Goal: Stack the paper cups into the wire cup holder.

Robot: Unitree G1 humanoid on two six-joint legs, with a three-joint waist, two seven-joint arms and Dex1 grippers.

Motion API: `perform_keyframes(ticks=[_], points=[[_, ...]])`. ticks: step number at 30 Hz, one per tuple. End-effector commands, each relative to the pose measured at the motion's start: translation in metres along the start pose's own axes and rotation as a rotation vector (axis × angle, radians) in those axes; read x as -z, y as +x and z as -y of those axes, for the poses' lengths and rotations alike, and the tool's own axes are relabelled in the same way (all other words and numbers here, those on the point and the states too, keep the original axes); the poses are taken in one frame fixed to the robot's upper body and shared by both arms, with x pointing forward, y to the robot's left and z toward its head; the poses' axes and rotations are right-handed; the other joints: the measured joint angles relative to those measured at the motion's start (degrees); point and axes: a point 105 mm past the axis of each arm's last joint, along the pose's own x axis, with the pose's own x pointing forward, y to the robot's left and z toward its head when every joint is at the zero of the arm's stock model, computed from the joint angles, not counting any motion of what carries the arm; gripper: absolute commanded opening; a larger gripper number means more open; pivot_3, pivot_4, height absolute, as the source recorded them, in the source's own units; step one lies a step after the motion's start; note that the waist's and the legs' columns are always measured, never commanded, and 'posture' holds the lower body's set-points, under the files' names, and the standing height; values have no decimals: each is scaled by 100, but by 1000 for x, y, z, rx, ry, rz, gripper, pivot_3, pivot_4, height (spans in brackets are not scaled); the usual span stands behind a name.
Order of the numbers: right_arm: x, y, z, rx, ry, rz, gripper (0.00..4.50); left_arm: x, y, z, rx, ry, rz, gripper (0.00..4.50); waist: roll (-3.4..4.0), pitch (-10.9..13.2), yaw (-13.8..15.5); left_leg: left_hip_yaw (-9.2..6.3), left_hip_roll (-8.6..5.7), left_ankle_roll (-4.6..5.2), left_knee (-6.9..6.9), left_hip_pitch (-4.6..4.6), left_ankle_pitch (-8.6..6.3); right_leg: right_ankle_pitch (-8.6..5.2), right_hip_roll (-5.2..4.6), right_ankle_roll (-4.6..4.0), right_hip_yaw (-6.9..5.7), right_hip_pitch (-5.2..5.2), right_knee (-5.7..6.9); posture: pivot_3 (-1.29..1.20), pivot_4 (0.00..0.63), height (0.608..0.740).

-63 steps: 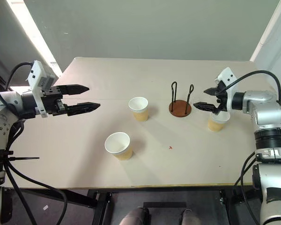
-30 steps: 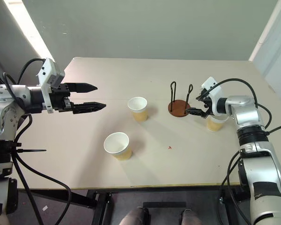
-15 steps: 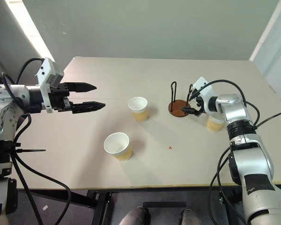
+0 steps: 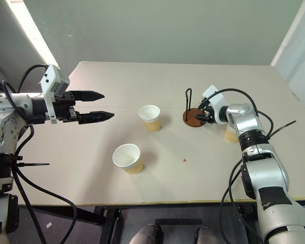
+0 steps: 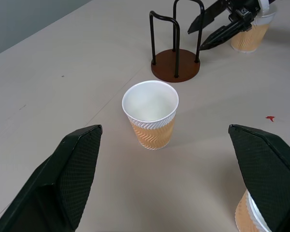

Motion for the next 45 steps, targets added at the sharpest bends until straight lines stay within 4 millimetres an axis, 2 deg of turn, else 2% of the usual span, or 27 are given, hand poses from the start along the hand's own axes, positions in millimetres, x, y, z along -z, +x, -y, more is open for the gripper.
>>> perform_keyframes(ticks=[1, 4, 5, 10, 13, 18, 23, 28, 31, 37, 45], points=[[-19, -9, 11, 27, -2, 50, 1258, -12, -7, -1, -24, 47, 27, 4500, 0, 0, 0, 0, 0, -1, 0, 0, 0, 0, 0, 0, 0, 0, 0, 0, 150, 740], [-21, -11, 12, 24, 10, 57, 193, -12, -7, 0, -20, 44, 26, 4500, 0, 0, 0, 0, 1, -4, 0, -1, 0, 0, 0, 0, -2, -1, 0, 0, 150, 740], [-22, -12, 13, 20, 14, 61, 43, -12, -7, 0, -14, 40, 28, 4500, 0, 0, 0, 0, 1, -10, 0, -1, 3, 0, 0, 0, -2, -1, 0, 0, 150, 740], [-29, -21, 10, -37, 7, 87, 43, -11, -2, 16, 66, 26, 13, 4500, 0, 0, 0, 0, 1, -13, 0, -10, 4, 0, 0, 0, -4, -7, 0, 0, 150, 740], [-36, -35, 0, -125, -32, 101, 43, -16, -2, 31, 139, 28, 4, 4500, 0, 0, 3, -2, 1, -18, 1, -30, 7, 2, 0, 3, -12, -22, 0, 0, 150, 740], [-40, -65, -31, -284, -99, 91, 43, -27, -5, 58, 268, 53, -12, 4500, -1, -1, 20, -9, 6, -22, 4, -59, 9, 16, 3, 29, -35, -28, 1, 0, 150, 740], [-26, -88, -76, -407, -121, 42, 43, -38, -6, 78, 368, 102, -18, 4500, -2, -1, 16, -6, 8, -20, 7, -61, 11, 20, 3, 36, -35, -27, -6, 0, 150, 740], [-18, -93, -96, -434, -91, 19, 43, -41, -3, 78, 376, 105, -10, 4500, -2, -1, 5, -8, 11, -21, 12, -44, 35, 25, 2, 43, -32, -22, -5, 0, 150, 740], [-12, -94, -105, -451, -80, 3, 43, -41, -2, 78, 382, 107, -10, 4500, -2, -1, 1, -9, 12, 9, 4, -22, 44, 28, 3, 8, -29, -9, -2, 0, 150, 740], [-5, -91, -110, -453, -84, -15, 43, -42, 0, 78, 385, 112, -9, 4500, -3, -2, -5, -13, 7, 37, 2, 26, 59, 35, 3, -8, -25, 41, -4, 0, 150, 740], [8, -77, -109, -440, -143, -60, 43, -42, 1, 77, 374, 111, -8, 4500, -4, -2, -3, -13, 5, 37, 1, 21, 58, 34, 4, -8, -24, 39, -8, 0, 150, 740]])
